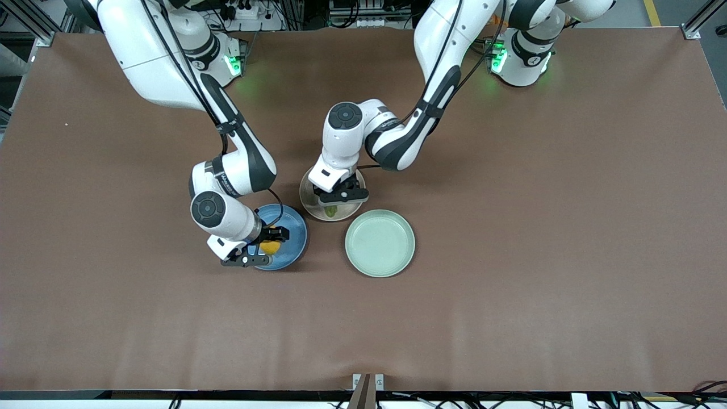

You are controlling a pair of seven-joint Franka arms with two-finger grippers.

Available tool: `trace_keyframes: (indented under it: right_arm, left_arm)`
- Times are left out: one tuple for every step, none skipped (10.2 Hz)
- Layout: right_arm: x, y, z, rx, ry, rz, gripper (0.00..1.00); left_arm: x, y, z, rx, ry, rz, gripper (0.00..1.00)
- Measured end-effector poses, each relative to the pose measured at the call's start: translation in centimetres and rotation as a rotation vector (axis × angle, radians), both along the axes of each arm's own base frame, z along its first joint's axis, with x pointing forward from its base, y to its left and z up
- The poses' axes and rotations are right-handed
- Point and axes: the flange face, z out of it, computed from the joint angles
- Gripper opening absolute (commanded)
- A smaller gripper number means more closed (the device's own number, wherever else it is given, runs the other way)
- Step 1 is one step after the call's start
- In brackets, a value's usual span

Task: Pick lemon and lettuce from blue and beige plates
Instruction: 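Lower the left gripper onto the lettuce while the right gripper grasps the lemon, then lift the lettuce with the left gripper while the right gripper lifts the lemon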

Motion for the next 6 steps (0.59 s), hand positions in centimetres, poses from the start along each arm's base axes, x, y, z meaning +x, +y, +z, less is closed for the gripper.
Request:
trace_keyframes:
  right_arm:
    - [0.0,0.0,0.0,0.0,0.0,-0.005,0.27]
    - [0.0,0.1,0.0,-0.001,0.0,-0.014,0.18]
    - [0.0,0.1,0.1,-0.001,0.001,-0.022,0.12]
    - [-0.1,0.3,0.1,-0.002,0.001,-0.031,0.12]
    - [0.0,0.4,0.1,-0.002,0.001,-0.04,0.12]
    - [0.1,0.4,0.3,-0.001,-0.002,-0.05,0.12]
  left_arm:
    - [1.0,0.9,1.7,0.011,-0.001,0.019,0.0]
    - [2.1,1.9,3.1,0.018,0.001,0.039,0.0]
    - [3.4,3.2,4.1,0.025,0.005,0.065,0.0]
    - [4.9,4.7,4.4,0.039,0.014,0.093,0.0]
    - [6.2,6.4,4.3,0.062,0.028,0.113,0.0]
    - [7.5,8.1,4.5,0.088,0.046,0.122,0.0]
